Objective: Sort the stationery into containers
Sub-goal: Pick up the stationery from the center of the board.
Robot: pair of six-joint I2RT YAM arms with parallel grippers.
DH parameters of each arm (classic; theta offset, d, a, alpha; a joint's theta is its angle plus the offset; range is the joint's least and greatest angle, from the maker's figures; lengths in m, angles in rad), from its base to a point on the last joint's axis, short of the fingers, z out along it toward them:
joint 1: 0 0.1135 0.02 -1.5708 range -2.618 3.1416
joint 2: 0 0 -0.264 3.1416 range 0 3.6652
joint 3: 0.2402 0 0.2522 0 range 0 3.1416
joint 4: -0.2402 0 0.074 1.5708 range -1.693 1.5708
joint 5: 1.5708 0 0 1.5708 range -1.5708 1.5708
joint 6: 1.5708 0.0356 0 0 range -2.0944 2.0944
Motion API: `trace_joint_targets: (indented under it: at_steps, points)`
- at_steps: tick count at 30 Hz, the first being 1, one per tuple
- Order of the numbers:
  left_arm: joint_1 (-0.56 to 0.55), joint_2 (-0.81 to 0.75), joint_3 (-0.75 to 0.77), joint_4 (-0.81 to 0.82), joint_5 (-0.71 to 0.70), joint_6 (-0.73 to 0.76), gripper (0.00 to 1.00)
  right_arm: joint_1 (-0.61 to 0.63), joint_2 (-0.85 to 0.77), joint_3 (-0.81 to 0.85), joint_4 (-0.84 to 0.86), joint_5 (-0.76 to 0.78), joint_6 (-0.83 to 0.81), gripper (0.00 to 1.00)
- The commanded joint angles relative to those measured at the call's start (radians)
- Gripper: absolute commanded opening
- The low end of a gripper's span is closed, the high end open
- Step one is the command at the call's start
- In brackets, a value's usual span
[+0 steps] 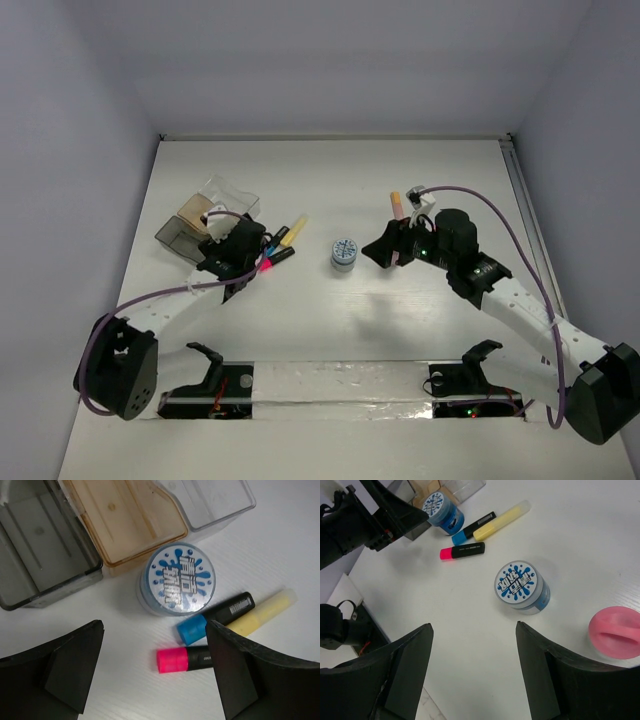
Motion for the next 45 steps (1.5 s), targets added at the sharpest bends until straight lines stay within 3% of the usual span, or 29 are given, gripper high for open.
trace_joint_targets:
  at_steps: [1, 12, 30, 33, 40, 45]
  points:
    - [0.021, 0.027, 0.054, 0.115, 0.012, 0.063, 0.81, 0.019, -0.005, -0.001, 0.071, -0.021, -0.024, 0.74]
    - [0.052, 0.205, 0.159, 0.142, 0.055, 0.124, 0.79, 0.037, -0.001, -0.003, 0.078, -0.025, -0.031, 0.75]
    - [0.080, 0.342, 0.228, 0.119, 0.039, 0.127, 0.73, 0.047, -0.001, -0.007, 0.063, 0.004, -0.038, 0.75]
    - [0.080, 0.347, 0.229, 0.119, 0.029, 0.129, 0.68, 0.047, -0.004, -0.009, 0.063, 0.005, -0.036, 0.75]
    - [0.071, 0.223, 0.243, 0.082, 0.059, 0.127, 0.33, 0.047, 0.001, -0.013, 0.069, -0.002, -0.033, 0.75]
    - [0.057, -0.001, 0.269, 0.087, 0.101, 0.175, 0.27, 0.047, 0.012, -0.013, 0.072, -0.002, -0.031, 0.75]
